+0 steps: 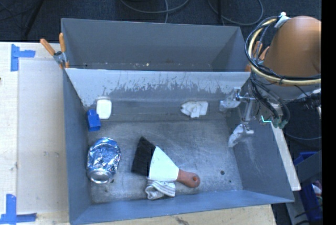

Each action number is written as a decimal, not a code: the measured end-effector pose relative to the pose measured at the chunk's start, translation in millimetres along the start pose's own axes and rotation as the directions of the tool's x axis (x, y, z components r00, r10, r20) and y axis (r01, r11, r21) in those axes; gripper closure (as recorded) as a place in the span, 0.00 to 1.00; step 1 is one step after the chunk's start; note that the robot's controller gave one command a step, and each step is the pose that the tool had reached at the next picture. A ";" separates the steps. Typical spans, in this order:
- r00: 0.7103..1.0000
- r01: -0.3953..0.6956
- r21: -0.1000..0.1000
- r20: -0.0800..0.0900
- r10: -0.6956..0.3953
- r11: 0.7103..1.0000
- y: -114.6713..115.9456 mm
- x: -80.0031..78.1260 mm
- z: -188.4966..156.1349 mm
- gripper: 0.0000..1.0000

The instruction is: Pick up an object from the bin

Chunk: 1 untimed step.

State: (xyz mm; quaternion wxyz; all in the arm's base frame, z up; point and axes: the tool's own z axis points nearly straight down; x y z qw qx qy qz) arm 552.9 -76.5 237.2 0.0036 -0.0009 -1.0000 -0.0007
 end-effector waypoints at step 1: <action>1.000 0.002 0.001 0.006 -0.002 1.000 0.2 -1.3 -3.4 0.00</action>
Offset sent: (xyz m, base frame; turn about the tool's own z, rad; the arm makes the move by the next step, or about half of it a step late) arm -0.0130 0.1011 -0.0617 -0.0571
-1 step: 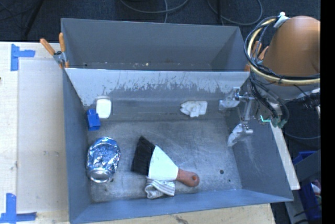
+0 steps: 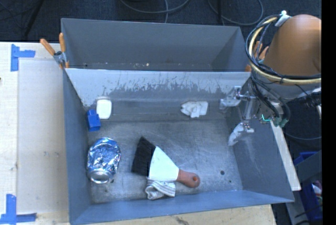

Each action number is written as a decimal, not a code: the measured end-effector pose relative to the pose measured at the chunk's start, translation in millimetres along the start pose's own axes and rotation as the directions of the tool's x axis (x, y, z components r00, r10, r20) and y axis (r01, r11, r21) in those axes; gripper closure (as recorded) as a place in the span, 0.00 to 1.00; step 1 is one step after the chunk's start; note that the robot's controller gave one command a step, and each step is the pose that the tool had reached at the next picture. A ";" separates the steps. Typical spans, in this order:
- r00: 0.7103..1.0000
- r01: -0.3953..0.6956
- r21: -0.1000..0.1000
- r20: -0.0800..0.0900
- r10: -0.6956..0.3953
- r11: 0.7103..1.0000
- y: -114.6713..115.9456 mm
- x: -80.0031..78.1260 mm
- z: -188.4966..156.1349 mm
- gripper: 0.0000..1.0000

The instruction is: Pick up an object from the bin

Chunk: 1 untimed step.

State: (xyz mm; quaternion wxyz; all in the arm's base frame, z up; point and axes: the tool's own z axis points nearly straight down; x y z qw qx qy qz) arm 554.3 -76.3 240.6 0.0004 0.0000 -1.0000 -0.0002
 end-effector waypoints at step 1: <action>0.998 0.058 0.000 -0.001 -0.058 0.998 101.9 14.7 66.1 1.00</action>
Offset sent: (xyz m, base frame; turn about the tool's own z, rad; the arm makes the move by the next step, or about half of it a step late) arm 0.0000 0.0000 0.0000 0.0000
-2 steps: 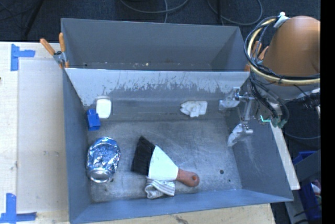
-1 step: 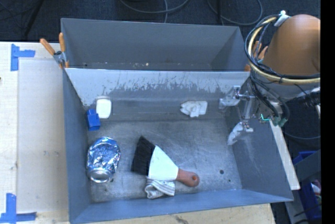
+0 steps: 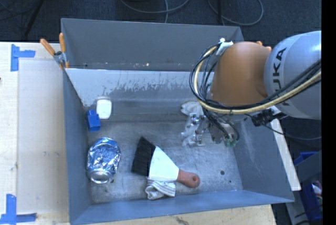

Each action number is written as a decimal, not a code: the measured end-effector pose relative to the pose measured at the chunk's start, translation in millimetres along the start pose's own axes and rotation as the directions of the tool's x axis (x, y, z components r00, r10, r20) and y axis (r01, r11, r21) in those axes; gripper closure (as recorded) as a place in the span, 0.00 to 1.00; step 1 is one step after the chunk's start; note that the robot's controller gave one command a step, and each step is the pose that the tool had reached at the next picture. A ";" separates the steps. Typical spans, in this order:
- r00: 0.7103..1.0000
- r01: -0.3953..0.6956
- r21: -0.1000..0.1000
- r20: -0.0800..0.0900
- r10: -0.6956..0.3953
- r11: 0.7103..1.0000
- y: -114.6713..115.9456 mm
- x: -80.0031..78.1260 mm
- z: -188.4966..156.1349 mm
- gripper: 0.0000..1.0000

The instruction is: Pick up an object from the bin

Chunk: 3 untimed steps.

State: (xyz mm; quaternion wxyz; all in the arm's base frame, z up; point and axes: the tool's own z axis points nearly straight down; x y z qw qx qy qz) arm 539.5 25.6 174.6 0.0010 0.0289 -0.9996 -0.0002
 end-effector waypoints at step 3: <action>0.999 0.055 0.000 0.000 -0.055 0.999 10.1 -15.4 27.7 0.00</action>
Offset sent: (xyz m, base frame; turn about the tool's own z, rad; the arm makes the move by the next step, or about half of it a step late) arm 0.0148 0.0109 -0.0270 -0.0555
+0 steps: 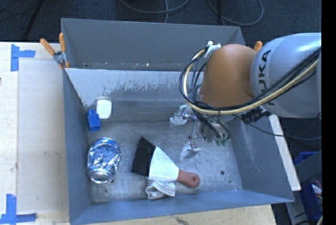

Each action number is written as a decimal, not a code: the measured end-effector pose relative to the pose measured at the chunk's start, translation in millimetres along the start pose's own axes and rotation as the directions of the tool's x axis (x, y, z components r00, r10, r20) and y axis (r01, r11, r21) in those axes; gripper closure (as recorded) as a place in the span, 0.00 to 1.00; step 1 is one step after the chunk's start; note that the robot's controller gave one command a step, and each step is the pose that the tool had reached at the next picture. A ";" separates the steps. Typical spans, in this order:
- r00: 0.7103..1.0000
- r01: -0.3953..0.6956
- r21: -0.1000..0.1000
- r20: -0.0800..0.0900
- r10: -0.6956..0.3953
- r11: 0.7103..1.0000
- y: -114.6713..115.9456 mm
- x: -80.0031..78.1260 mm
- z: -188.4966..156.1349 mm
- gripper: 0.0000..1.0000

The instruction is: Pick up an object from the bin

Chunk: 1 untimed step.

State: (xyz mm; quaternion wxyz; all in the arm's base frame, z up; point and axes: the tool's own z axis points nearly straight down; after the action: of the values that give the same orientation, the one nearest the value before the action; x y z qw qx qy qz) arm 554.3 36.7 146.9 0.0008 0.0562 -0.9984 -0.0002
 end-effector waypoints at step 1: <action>0.983 0.184 0.019 0.002 -0.184 0.983 41.7 0.2 57.3 1.00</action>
Offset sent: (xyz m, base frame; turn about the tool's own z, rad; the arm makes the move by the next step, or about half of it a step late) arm 0.0000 0.0000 0.0000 0.0000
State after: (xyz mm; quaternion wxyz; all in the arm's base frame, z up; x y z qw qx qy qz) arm 549.3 78.1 89.5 -0.0015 0.1481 -0.9889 0.0088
